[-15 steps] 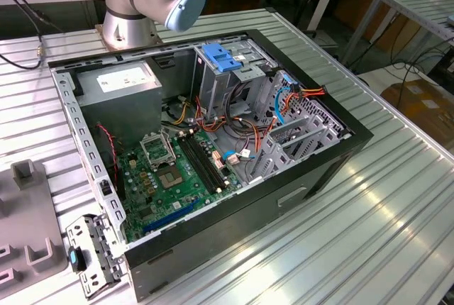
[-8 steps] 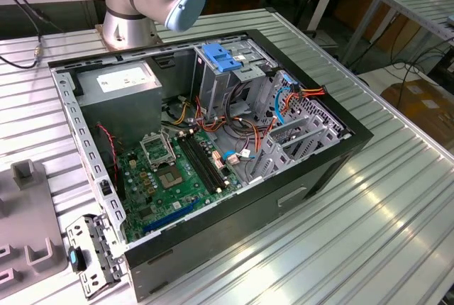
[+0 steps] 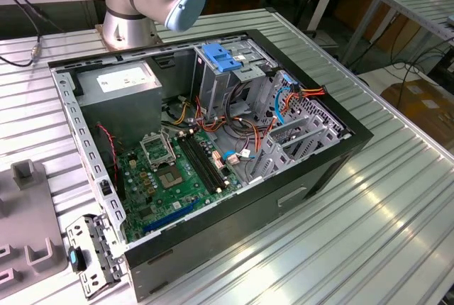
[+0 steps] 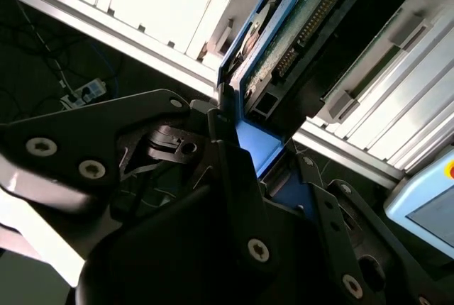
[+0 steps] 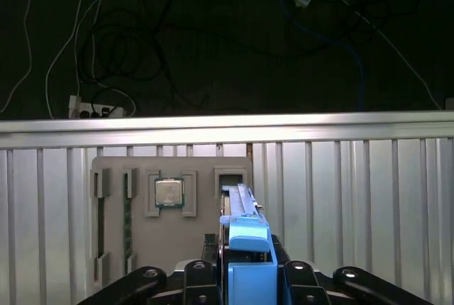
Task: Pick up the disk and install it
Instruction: 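Pick up the disk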
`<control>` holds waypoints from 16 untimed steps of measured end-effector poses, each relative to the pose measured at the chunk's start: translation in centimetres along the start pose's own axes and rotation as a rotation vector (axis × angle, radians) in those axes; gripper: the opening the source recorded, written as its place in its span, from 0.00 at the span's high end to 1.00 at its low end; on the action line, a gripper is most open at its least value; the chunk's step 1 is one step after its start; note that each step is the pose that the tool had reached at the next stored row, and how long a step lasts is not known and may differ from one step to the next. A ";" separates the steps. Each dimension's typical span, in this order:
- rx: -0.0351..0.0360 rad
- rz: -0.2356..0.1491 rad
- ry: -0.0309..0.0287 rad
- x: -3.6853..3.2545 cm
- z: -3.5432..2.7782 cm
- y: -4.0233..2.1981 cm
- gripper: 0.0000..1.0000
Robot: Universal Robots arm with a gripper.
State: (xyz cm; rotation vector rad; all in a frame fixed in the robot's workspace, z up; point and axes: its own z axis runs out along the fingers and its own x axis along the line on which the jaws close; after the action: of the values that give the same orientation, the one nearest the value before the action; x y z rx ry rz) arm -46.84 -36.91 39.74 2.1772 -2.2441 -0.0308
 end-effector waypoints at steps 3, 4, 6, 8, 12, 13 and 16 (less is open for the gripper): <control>0.0001 0.000 -0.0001 0.00 -0.49 0.01 0.63; 0.0001 0.000 -0.0001 0.00 -0.76 0.02 0.63; 0.0001 0.000 0.0000 0.00 -1.19 0.03 0.63; 0.0002 0.000 -0.0001 -0.01 -1.65 0.04 0.63; 0.0001 0.000 -0.0001 -0.01 -2.68 0.06 0.63; 0.0001 0.000 -0.0001 -0.01 -2.85 0.07 0.63; 0.0002 0.000 -0.0001 -0.01 -3.42 0.08 0.63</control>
State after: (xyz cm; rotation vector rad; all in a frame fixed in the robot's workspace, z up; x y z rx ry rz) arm -46.84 -36.91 43.17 2.1773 -2.2443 -0.0307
